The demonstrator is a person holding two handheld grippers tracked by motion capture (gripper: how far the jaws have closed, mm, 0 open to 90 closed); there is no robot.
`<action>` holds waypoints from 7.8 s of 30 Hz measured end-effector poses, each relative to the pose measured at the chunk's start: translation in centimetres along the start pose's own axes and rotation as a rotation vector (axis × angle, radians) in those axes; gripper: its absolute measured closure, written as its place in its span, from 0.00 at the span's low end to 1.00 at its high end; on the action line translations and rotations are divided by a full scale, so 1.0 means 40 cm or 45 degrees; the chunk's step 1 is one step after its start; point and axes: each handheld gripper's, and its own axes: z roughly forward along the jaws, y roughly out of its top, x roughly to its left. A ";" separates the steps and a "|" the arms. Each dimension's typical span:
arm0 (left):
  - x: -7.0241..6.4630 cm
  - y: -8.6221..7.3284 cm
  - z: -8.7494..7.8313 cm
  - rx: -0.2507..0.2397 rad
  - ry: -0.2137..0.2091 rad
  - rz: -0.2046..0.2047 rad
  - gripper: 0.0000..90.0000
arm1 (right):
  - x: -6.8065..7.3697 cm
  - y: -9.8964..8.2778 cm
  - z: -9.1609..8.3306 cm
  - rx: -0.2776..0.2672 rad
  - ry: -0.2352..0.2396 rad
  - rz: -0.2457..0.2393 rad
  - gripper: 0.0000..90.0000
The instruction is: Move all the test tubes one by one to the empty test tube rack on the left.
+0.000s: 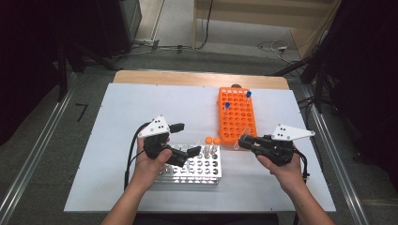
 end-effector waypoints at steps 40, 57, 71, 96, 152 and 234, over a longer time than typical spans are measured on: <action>-0.102 0.028 0.080 0.037 -0.177 0.111 0.84 | 0.129 0.020 0.107 0.090 0.243 -0.045 0.82; -0.055 0.038 0.028 -0.025 -0.085 0.092 0.85 | 0.077 0.010 0.068 0.007 0.173 -0.055 0.30; 0.019 0.025 -0.014 -0.080 0.032 0.026 0.85 | -0.031 -0.023 0.011 -0.022 0.052 0.036 0.00; 0.053 -0.023 0.024 -0.001 0.115 0.011 0.85 | -0.083 -0.056 -0.001 -0.014 -0.037 0.094 0.00; 0.049 -0.029 -0.012 0.026 0.074 -0.039 0.11 | -0.171 -0.056 0.014 -0.025 -0.159 0.158 0.00; 0.047 -0.020 -0.036 -0.029 0.043 -0.027 0.00 | -0.207 0.024 0.059 -0.039 -0.313 0.196 0.83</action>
